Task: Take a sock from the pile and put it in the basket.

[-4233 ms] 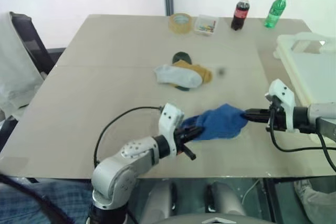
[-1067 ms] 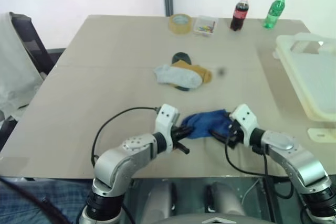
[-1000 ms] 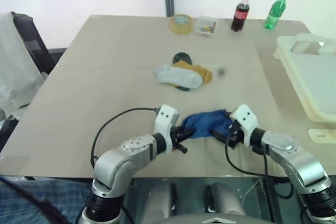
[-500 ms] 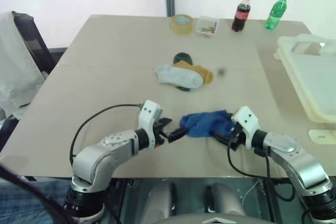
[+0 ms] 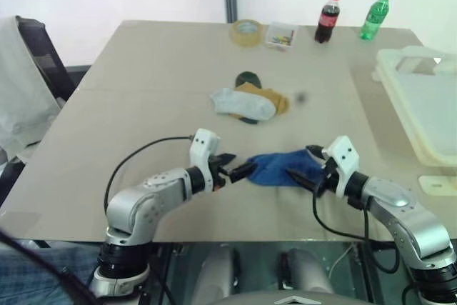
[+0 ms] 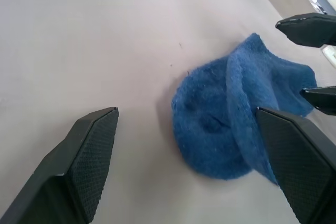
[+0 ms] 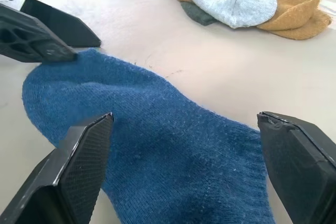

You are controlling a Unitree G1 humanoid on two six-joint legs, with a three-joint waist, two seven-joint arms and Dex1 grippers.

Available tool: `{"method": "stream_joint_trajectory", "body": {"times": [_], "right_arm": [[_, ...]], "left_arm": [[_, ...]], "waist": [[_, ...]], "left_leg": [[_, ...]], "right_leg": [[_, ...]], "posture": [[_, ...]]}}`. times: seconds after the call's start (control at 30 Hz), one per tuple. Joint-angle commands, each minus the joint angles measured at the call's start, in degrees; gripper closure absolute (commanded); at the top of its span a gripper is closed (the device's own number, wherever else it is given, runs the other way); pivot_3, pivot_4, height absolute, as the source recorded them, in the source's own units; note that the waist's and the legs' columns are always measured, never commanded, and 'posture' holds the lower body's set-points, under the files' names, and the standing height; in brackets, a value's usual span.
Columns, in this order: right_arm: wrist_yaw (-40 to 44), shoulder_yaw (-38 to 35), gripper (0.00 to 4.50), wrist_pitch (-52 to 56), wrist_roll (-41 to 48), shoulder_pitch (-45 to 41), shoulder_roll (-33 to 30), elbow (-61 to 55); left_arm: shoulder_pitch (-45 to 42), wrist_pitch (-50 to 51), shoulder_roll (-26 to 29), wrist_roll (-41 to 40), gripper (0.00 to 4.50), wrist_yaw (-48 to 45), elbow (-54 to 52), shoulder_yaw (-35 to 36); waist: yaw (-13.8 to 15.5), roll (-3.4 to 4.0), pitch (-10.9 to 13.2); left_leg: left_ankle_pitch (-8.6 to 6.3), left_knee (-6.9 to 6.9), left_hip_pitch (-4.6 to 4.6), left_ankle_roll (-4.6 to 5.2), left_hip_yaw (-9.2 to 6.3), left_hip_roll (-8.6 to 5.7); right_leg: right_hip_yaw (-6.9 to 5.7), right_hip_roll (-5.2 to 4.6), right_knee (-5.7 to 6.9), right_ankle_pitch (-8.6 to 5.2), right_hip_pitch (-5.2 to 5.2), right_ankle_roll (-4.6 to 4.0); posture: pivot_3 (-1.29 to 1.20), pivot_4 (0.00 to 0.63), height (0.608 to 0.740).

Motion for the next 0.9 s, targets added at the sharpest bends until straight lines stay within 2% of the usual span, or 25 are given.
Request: {"method": "stream_joint_trajectory", "body": {"times": [0.03, 0.2, 0.37, 0.57, 0.73, 0.9], "right_arm": [[-1.18, -0.86, 0.0, -0.61, -0.23, 0.17, 0.66, -2.48], [-1.8, -0.48, 0.0, -1.19, -1.22, 0.41, 1.03, -1.95], [-2.8, -0.87, 0.0, -2.06, -2.22, 0.97, 1.98, -1.9], [-9.14, -3.46, 0.0, -7.46, -4.2, 0.41, 7.91, -0.31], [-11.79, -0.03, 0.0, -14.6, -12.19, 3.29, 8.98, 6.22], [-13.56, 1.52, 0.0, -18.93, -17.4, 5.05, 8.99, 10.68]], "left_arm": [[0.35, -0.75, 2.23, 4.14, 0.04, 0.07, 1.7, -5.29], [-1.0, -3.16, 4.69, 9.1, 0.04, -0.1, 2.61, -11.22], [-3.6, -5.43, 5.63, 14.2, 0.04, 1.36, 4.95, -13.42], [-3.23, -5.16, 3.79, 14.9, 0.04, 1.36, 3.73, -14.41], [-3.11, -5.22, 2.26, 16.3, 0.04, 2.51, 2.59, -14.9], [-3.75, -5.93, 3.61, 19.68, 0.04, 3.7, 1.97, -16.02]], "waist": [[-0.01, 0.04, -0.02], [0.08, 0.08, -0.05], [0.08, 0.1, -0.09], [0.04, 0.11, -0.1], [0.14, 0.11, -0.1], [-0.04, 0.14, -0.11]], "left_leg": [[0.0, 0.0, 0.0, 0.0, 0.0, 0.0], [0.0, 0.0, 0.01, 0.0, 0.0, 0.0], [0.0, 0.0, 0.02, 0.0, 0.0, -0.01], [0.0, 0.0, 0.03, 0.0, -0.01, 0.03], [0.0, 0.0, 0.02, 0.0, 0.0, -0.04], [0.01, 0.0, 0.03, -0.01, 0.01, -0.01]], "right_leg": [[0.0, 0.0, 0.0, 0.0, 0.0, 0.0], [0.01, -0.06, -0.01, -0.01, 0.01, -0.01], [0.0, -0.14, -0.01, -0.01, 0.02, -0.02], [0.01, -0.13, 0.01, -0.01, 0.02, -0.02], [0.0, -0.14, -0.01, -0.01, 0.03, -0.01], [0.01, -0.14, 0.01, -0.01, 0.02, -0.02]], "posture": [[0.0, 0.15, 0.735], [0.0, 0.15, 0.735], [0.0, 0.15, 0.735], [0.0, 0.15, 0.735], [0.0, 0.15, 0.735], [0.0, 0.15, 0.735]]}}
